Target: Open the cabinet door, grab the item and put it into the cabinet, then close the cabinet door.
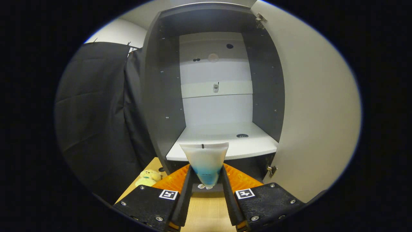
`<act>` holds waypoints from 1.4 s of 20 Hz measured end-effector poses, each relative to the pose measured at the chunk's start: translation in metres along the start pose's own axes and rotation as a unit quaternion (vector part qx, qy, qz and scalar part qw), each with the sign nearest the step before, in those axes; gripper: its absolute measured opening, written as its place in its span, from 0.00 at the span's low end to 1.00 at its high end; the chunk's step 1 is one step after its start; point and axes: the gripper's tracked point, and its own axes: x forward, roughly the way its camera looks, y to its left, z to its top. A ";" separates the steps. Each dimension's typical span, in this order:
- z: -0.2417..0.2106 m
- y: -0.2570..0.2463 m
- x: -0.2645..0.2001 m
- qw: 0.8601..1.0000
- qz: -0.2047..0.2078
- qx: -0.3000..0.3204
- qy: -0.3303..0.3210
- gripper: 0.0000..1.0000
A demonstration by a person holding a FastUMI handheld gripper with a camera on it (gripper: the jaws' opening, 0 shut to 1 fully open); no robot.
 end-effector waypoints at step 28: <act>0.041 -0.023 0.149 0.999 -0.031 0.004 0.030 0.57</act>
